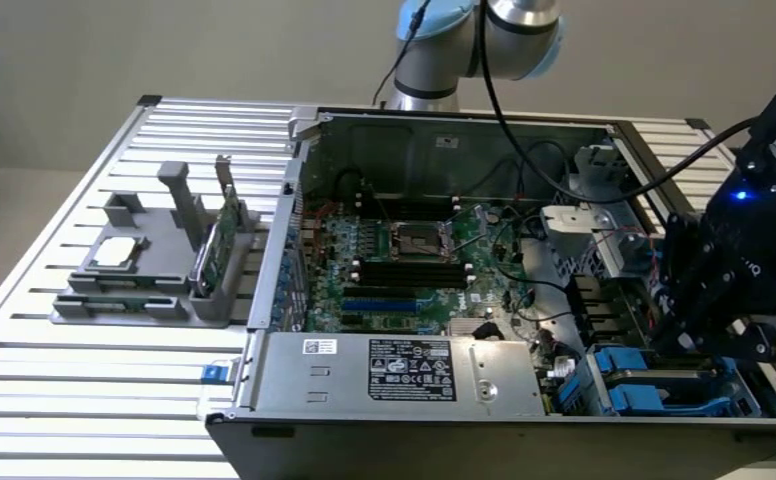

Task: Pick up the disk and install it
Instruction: 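Insert the first disk wire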

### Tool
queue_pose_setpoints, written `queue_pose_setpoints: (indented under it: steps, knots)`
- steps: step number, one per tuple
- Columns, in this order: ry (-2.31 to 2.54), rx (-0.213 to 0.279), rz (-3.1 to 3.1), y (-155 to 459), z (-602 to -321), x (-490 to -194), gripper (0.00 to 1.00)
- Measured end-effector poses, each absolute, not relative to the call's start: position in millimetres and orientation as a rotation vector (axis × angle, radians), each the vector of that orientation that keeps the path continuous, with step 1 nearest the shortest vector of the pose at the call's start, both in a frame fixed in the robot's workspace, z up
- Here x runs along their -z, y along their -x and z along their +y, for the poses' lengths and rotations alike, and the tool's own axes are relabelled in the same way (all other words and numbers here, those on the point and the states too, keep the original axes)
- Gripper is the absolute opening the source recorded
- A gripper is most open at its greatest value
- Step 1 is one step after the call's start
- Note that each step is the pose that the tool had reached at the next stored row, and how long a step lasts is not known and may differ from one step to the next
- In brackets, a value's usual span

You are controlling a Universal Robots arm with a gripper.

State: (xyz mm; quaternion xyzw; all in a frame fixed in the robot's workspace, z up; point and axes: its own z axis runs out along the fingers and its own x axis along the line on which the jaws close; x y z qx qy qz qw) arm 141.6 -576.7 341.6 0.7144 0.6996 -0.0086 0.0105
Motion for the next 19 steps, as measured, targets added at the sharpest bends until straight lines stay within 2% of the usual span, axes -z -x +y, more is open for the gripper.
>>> queue_pose_setpoints:
  steps: [19]
  knots:
    - [-2.218,0.021,2.193,-142.4,-580.1,-335.1,0.16]
